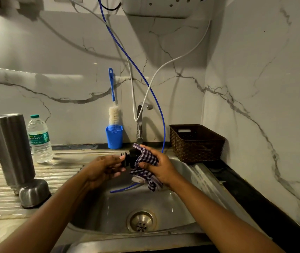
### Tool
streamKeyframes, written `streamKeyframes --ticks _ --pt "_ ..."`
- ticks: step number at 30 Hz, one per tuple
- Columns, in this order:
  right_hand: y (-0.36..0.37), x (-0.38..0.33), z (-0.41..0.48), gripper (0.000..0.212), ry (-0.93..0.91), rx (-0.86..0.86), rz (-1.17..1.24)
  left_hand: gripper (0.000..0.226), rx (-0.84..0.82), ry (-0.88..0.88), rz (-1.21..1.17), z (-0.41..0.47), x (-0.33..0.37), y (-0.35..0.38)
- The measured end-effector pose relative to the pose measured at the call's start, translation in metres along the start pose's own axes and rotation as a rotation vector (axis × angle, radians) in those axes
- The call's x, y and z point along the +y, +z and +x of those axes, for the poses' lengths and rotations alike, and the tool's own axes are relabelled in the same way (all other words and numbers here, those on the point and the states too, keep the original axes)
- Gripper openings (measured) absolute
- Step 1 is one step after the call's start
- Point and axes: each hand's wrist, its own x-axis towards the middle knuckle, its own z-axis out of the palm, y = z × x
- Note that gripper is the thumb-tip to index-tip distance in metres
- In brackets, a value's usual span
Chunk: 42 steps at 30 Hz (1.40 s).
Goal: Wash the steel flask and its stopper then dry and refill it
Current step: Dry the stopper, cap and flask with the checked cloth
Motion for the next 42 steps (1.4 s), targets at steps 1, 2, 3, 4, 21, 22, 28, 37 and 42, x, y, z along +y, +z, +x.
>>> streamKeyframes --ticks 1,2,3,4,21,22,28,37,42 --pt "-0.002 -0.001 0.0 0.049 -0.03 0.02 -0.039 0.02 0.012 0.003 -0.015 0.0 0.0 0.0" --pt "-0.003 -0.001 0.001 0.043 -0.056 0.052 -0.068 0.02 0.023 0.001 -0.039 0.0 0.0 0.0" --pt "-0.003 -0.001 0.002 0.037 -0.066 0.096 -0.066 0.021 0.028 -0.006 -0.066 0.001 0.0 0.001" --pt "-0.003 0.001 0.004 0.033 -0.057 0.148 -0.038 0.022 0.03 -0.014 -0.099 0.001 0.0 0.002" --pt "-0.003 -0.002 0.002 0.034 0.195 0.19 0.191 0.025 -0.033 0.087 0.077 0.004 -0.001 0.001" --pt "-0.005 -0.001 0.001 0.034 0.206 0.174 0.205 0.024 -0.033 0.105 0.119 0.004 -0.002 0.001" --pt "-0.005 -0.002 0.003 0.031 0.153 0.181 0.158 0.022 -0.03 0.159 0.196 0.003 -0.005 0.002" --pt "-0.002 -0.007 0.003 0.029 0.067 0.166 0.245 0.021 -0.121 0.088 0.035 0.002 -0.008 0.007" --pt "-0.002 -0.009 0.003 0.024 0.039 0.155 0.232 0.033 -0.146 0.117 -0.027 0.0 -0.01 0.01"
